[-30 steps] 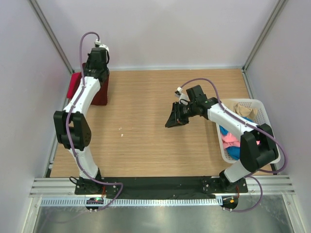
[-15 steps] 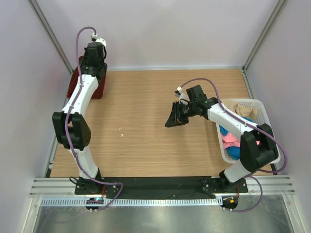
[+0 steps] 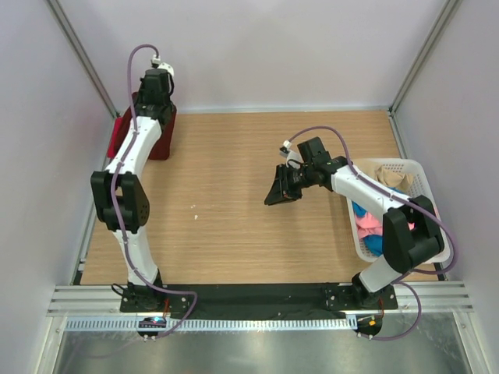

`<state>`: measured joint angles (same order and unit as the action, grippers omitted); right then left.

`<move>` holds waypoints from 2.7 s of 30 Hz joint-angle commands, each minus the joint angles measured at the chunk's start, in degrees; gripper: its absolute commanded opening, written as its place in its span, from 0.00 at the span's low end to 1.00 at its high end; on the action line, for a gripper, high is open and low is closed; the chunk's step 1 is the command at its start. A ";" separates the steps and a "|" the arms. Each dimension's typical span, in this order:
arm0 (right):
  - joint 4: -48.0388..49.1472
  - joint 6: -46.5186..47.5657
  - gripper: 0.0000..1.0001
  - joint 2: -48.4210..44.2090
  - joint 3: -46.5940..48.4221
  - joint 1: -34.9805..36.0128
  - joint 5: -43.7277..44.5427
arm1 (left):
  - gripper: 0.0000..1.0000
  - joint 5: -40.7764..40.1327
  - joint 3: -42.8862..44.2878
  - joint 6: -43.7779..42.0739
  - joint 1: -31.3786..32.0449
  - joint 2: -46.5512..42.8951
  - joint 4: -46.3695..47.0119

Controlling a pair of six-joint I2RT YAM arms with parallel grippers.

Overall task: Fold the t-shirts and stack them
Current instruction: Neatly place the folded tshirt to the corner

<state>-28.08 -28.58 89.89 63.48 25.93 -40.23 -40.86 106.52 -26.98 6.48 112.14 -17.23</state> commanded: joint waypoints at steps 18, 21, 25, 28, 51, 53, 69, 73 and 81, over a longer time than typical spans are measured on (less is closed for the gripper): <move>0.21 1.42 0.23 4.33 2.87 0.26 -1.17 | 0.00 -5.81 8.44 -0.88 -3.49 6.60 10.91; 0.21 1.33 0.23 5.21 3.31 0.26 -1.34 | 0.00 -5.37 8.53 -1.31 -3.67 7.04 11.87; 0.21 1.24 0.23 6.18 3.66 0.35 -1.34 | 0.00 -5.98 9.14 -1.06 -4.28 8.88 13.37; 0.13 1.24 0.23 6.88 4.01 0.26 -1.43 | 0.00 -6.34 10.46 -1.05 -4.72 10.55 14.07; -1.10 0.89 0.22 15.31 7.97 0.17 -2.40 | 0.00 -5.72 22.94 5.62 -9.38 26.11 18.45; -1.37 0.98 0.22 16.02 8.50 0.17 -2.31 | 0.00 -4.76 24.43 7.02 -10.34 28.13 18.90; -5.06 0.27 0.21 21.12 13.16 0.26 -2.49 | 0.85 -10.54 30.41 7.48 -11.75 36.84 26.01; -6.82 1.42 0.21 20.07 13.68 0.17 -1.35 | 1.00 -14.15 30.85 5.71 -11.84 34.82 28.66; -9.98 2.04 0.21 17.96 16.23 0.17 0.50 | 1.00 -13.63 25.86 7.21 -10.53 29.37 22.77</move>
<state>-36.14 -27.22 111.37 76.93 25.93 -40.88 -52.47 134.08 -21.06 -5.02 147.63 5.06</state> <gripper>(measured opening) 0.209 0.996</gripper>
